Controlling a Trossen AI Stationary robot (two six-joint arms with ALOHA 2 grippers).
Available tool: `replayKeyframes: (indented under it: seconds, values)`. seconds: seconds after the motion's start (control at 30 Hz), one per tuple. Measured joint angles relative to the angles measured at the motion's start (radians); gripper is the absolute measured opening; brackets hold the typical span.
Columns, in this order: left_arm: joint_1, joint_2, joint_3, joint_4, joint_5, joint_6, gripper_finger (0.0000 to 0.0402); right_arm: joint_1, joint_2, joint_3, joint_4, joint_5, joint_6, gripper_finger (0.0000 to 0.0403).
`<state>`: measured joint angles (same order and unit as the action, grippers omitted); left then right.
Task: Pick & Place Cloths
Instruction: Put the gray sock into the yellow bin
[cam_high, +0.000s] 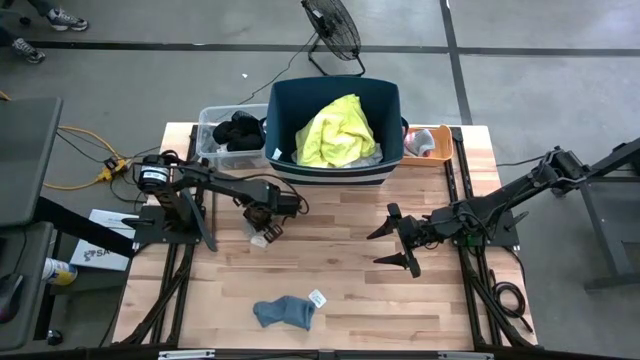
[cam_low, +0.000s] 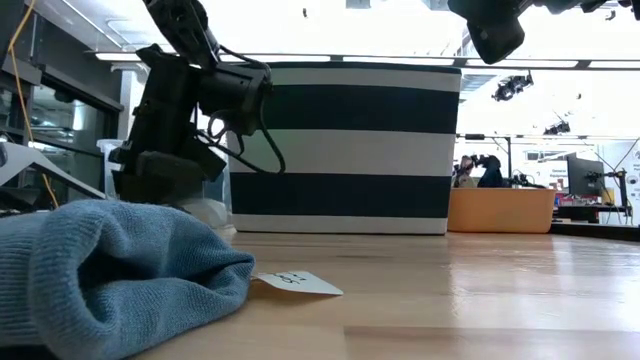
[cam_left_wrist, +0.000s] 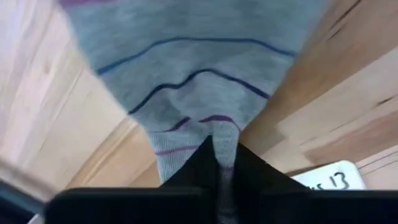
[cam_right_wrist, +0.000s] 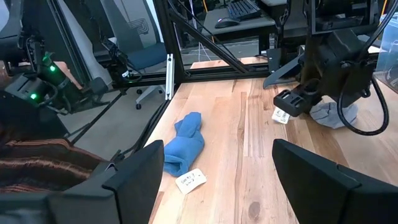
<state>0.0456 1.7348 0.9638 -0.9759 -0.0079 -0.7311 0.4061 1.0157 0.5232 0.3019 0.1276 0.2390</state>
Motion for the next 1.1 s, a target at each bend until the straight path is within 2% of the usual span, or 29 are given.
replayKeyframes:
  seconds: [0.27,0.5,0.9,1.1]
  values:
    - [-0.008,0.003,0.061,-0.012,0.105,0.113,0.0005,0.000,0.000,0.000,0.000,0.000,0.000,0.0291]
    - [-0.069,0.003,0.151,0.007,0.104,0.252,0.0002,0.000,0.000,0.000,0.000,0.000,0.000,0.0291]
    - [-0.216,0.003,0.411,0.012,0.103,0.304,0.0001,0.000,0.000,0.000,0.000,0.000,0.000,0.0291]
    - [-0.245,0.001,0.526,0.090,0.089,0.385,0.0000,0.000,0.000,0.000,0.018,0.002,-0.015,0.0291]
